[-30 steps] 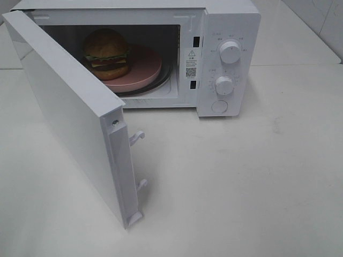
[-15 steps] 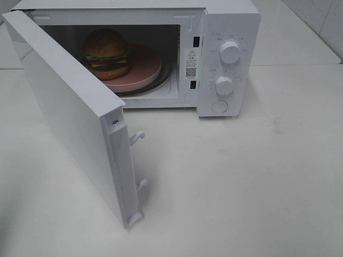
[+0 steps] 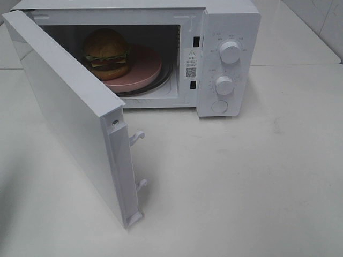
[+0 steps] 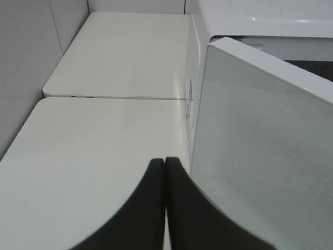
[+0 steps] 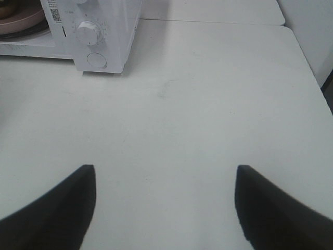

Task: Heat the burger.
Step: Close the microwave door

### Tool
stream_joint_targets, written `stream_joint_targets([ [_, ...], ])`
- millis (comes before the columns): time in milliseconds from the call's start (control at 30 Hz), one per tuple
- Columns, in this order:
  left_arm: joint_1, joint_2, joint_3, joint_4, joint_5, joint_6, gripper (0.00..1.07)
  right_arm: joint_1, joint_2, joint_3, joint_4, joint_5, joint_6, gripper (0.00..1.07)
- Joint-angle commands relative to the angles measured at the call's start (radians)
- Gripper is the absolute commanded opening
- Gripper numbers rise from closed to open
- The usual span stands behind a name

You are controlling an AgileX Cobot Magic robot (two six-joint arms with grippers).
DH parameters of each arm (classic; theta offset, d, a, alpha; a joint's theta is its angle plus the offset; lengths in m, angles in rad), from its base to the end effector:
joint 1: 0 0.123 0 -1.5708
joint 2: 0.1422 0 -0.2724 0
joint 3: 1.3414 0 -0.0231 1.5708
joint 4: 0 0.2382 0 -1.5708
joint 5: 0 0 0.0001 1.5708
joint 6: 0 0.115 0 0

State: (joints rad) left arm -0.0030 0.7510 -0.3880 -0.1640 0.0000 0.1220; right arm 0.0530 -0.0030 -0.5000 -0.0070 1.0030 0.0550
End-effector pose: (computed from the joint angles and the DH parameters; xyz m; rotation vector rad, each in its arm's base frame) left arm 0.1753 -0.0005 0.2612 -0.0360 1.8464 -0.0314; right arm 0.0206 0.0004 0.2663 0.0021 1.9841 0.0617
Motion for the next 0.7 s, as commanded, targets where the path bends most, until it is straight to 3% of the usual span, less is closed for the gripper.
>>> stream_joint_targets([
  [33,-0.004,0.069,0.031,0.002,-0.174,0.002,0.0,-0.007,-0.03,0.003,0.001,-0.006,0.007,0.73],
  [167,-0.004,0.134,0.056,0.023,-0.278,0.0,0.0,-0.007,-0.03,0.003,0.001,-0.006,0.007,0.73],
  [267,-0.004,0.196,0.071,0.089,-0.372,-0.006,0.0,-0.007,-0.03,0.003,0.001,-0.006,0.007,0.73],
  [333,-0.004,0.278,0.077,0.164,-0.468,-0.067,0.0,-0.007,-0.03,0.003,0.001,-0.006,0.007,0.73],
  [433,-0.004,0.3,0.077,0.186,-0.491,-0.089,0.0,-0.007,-0.03,0.003,0.001,-0.006,0.007,0.73],
  [500,-0.004,0.359,0.077,0.264,-0.545,-0.149,0.0,-0.007,-0.03,0.003,0.001,-0.006,0.007,0.73],
  [533,-0.004,0.359,0.077,0.264,-0.545,-0.149,0.0,-0.007,-0.03,0.003,0.001,-0.006,0.007,0.73],
  [567,-0.004,0.396,0.077,0.329,-0.576,-0.198,0.0,-0.007,-0.03,0.003,0.001,-0.006,0.007,0.73],
  [600,-0.004,0.396,0.077,0.329,-0.576,-0.198,0.0,-0.007,-0.03,0.003,0.001,-0.006,0.007,0.73],
  [667,-0.004,0.452,0.077,0.409,-0.637,-0.275,0.0,-0.007,-0.03,0.003,0.001,-0.006,0.007,0.73],
  [700,-0.004,0.452,0.077,0.409,-0.637,-0.275,0.0,-0.007,-0.03,0.003,0.001,-0.006,0.007,0.73],
])
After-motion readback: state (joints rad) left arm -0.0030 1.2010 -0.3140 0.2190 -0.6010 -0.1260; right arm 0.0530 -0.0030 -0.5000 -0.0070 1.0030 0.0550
